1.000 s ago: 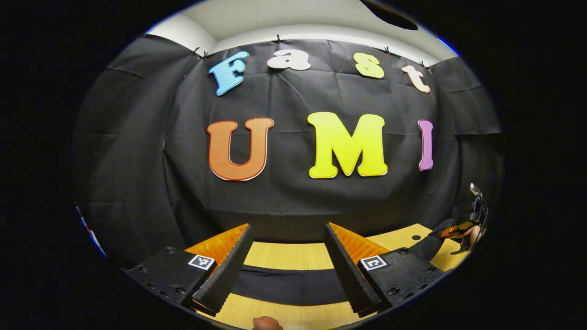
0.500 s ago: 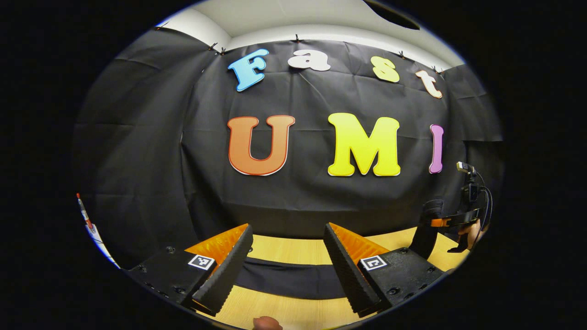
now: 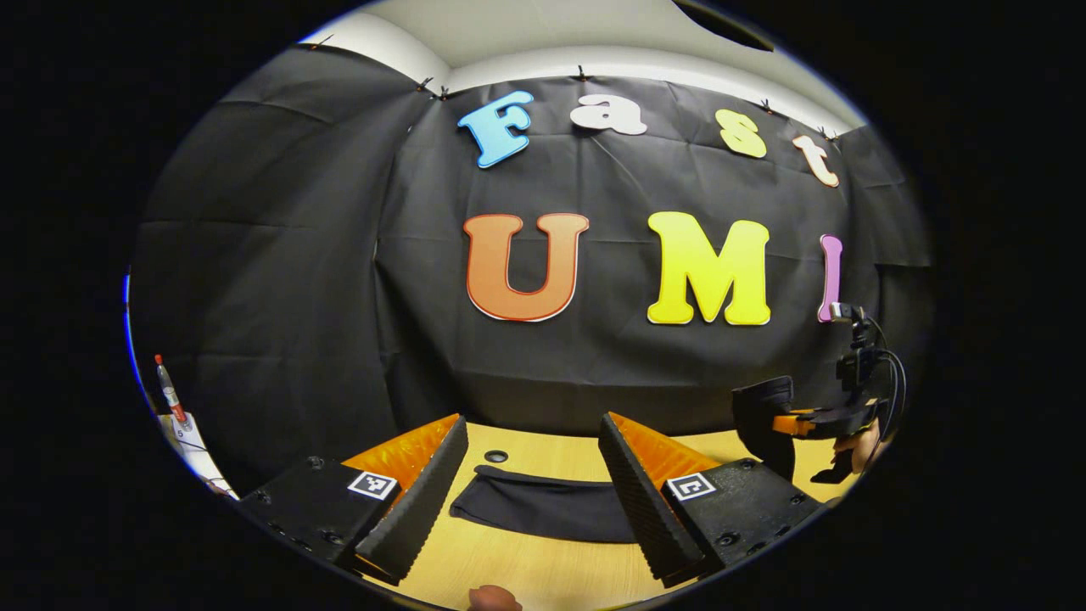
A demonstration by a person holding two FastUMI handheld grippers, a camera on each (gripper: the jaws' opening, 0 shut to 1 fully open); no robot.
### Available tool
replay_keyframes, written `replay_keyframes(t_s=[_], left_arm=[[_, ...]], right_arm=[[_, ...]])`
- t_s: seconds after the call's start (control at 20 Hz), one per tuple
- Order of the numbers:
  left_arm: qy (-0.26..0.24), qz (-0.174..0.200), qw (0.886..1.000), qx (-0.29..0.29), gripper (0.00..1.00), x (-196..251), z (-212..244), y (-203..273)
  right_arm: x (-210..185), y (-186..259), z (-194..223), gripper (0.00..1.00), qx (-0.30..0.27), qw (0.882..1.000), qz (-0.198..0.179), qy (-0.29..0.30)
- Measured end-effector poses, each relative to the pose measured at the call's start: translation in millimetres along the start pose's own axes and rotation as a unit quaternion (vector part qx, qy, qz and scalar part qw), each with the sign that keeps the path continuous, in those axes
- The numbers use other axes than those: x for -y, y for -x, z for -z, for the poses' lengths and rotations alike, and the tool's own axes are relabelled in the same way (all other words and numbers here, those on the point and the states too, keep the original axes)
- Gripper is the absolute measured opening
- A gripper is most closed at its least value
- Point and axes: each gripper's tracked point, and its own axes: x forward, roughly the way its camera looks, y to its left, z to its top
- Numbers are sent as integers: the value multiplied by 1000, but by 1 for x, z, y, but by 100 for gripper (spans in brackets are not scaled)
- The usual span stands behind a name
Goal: Grasp the waist and the cuffs of the jeans and fold them to make the two legs overlap; first hold the waist and fold one-third of the jeans toward the cuffs, then hold the cuffs and fold the remaining one-third in the same direction to finish folding.
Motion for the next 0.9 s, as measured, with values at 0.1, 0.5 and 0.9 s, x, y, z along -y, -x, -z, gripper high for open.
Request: replay_keyframes(t_s=[0.1, 0.5, 0.9], left_arm=[[0, -4, 1000, 0, 99, -3, 0, 1], [-16, -17, 1000, 1, 99, -22, -2, 4], [-13, -14, 1000, 3, 99, -21, -3, 4]], right_arm=[[1, 5, -5, 5, -10, 1000, -16, 12], [17, 23, -4, 5, -65, 993, -60, 76], [17, 15, 12, 8, -106, 987, -76, 95]])
